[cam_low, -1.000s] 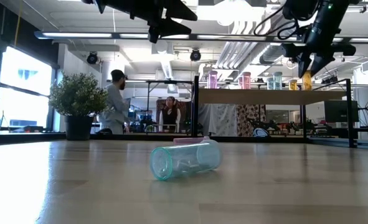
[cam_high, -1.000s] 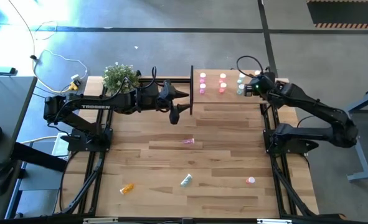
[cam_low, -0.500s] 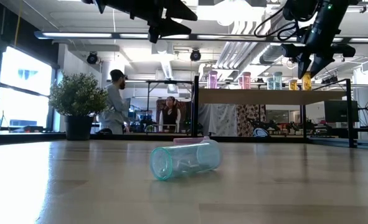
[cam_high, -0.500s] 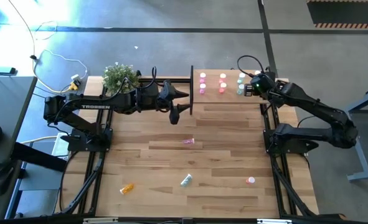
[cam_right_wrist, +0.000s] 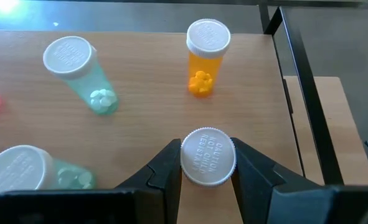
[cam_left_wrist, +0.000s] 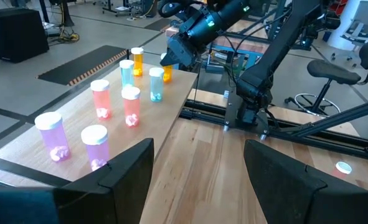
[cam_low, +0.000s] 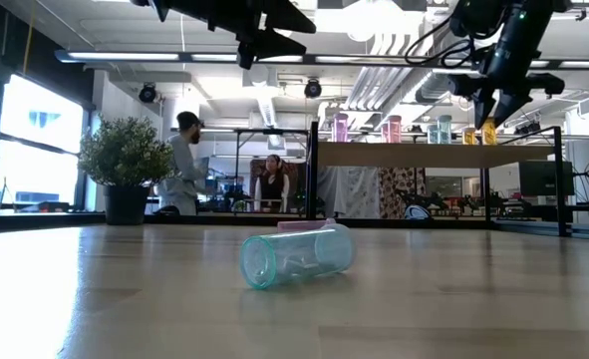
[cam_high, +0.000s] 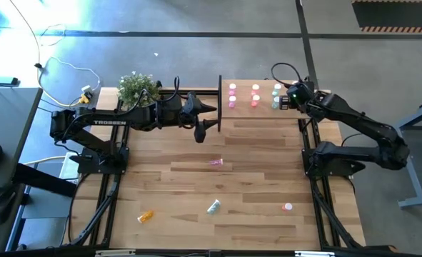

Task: Pick and place medicine bottles onto shelf by color
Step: Put the top orange pill bottle on the shelf aligned with the other orange pill bottle

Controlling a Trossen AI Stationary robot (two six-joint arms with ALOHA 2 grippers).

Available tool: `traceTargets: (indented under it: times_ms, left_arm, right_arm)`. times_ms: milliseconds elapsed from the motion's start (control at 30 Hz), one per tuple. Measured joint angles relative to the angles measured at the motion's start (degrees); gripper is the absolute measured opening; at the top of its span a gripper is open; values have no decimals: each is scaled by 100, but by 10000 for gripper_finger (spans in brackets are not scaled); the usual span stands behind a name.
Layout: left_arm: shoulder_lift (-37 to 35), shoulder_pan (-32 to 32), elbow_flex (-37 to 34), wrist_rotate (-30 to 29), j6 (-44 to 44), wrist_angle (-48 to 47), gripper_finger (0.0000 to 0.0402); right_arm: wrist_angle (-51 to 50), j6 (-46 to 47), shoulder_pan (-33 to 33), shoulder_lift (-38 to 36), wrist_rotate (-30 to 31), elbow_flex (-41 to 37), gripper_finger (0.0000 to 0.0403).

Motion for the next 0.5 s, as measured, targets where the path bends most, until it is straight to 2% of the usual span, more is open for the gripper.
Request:
traceTargets:
  times_ms: [333,500]
  left_arm:
    - [0,0,0,0,-1,0,241]
    - [0,0,0,0,-2,0,241]
  right_arm:
    - [-8,0,0,7,2,0,105]
    - [-15,0,0,8,-11,2,129]
